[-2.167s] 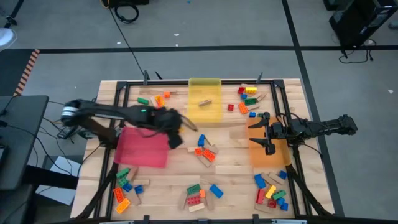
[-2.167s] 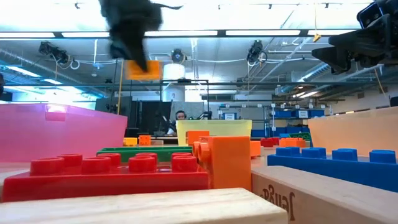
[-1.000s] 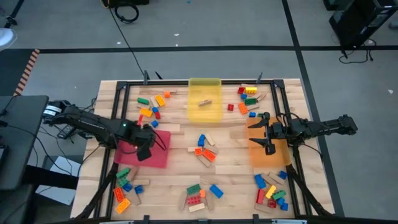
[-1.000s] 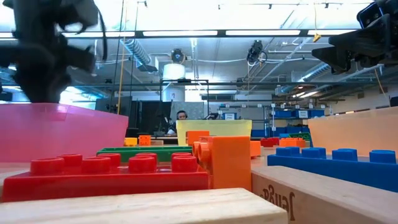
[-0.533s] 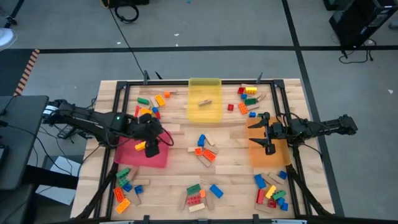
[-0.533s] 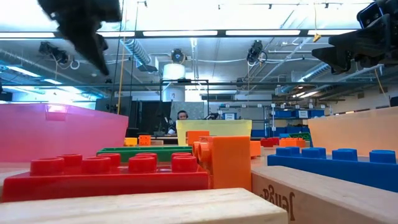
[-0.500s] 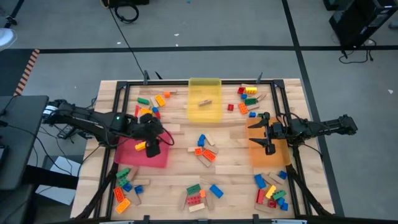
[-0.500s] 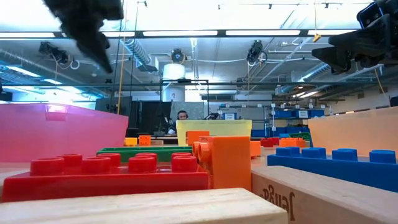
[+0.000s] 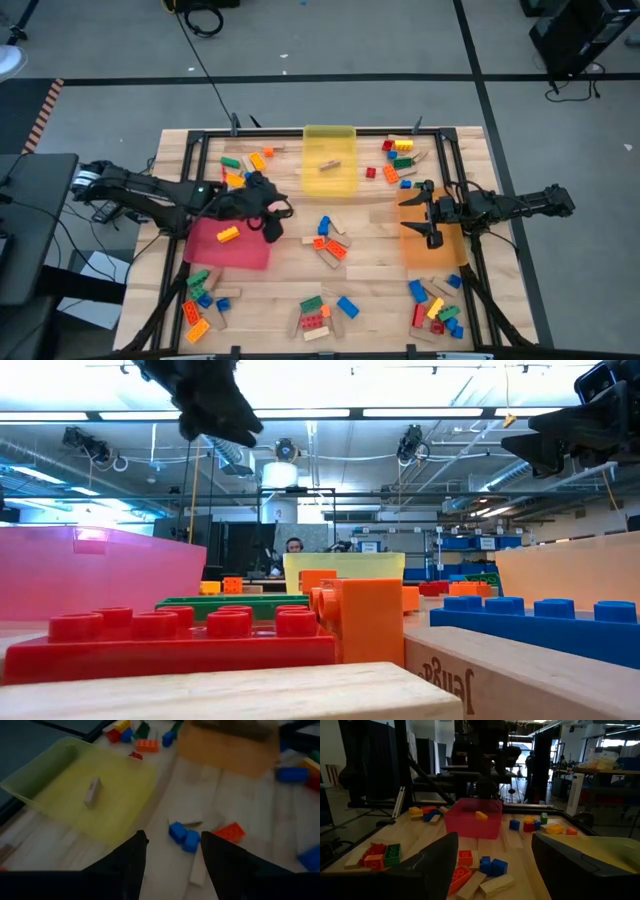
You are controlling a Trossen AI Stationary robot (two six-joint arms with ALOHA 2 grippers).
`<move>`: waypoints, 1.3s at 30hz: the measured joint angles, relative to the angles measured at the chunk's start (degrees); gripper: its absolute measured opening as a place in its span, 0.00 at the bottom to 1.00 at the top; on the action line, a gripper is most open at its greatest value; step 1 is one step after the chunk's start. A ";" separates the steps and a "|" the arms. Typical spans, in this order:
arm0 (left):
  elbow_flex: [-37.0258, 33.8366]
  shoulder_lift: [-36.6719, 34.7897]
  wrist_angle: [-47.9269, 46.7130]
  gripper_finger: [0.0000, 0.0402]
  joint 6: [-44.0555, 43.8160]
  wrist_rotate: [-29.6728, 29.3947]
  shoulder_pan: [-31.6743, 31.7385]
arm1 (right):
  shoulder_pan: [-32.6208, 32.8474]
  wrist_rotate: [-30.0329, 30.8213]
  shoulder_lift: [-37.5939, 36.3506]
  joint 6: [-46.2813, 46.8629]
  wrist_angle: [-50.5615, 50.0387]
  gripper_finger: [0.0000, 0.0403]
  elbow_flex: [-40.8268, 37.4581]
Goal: Sort blocks by size
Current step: Put the 1 stud red game piece into the orange bin
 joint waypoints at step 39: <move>-6.99 -0.31 12.92 0.49 5.43 11.23 16.70 | -8.59 32.00 37.75 11.38 -14.71 0.57 38.72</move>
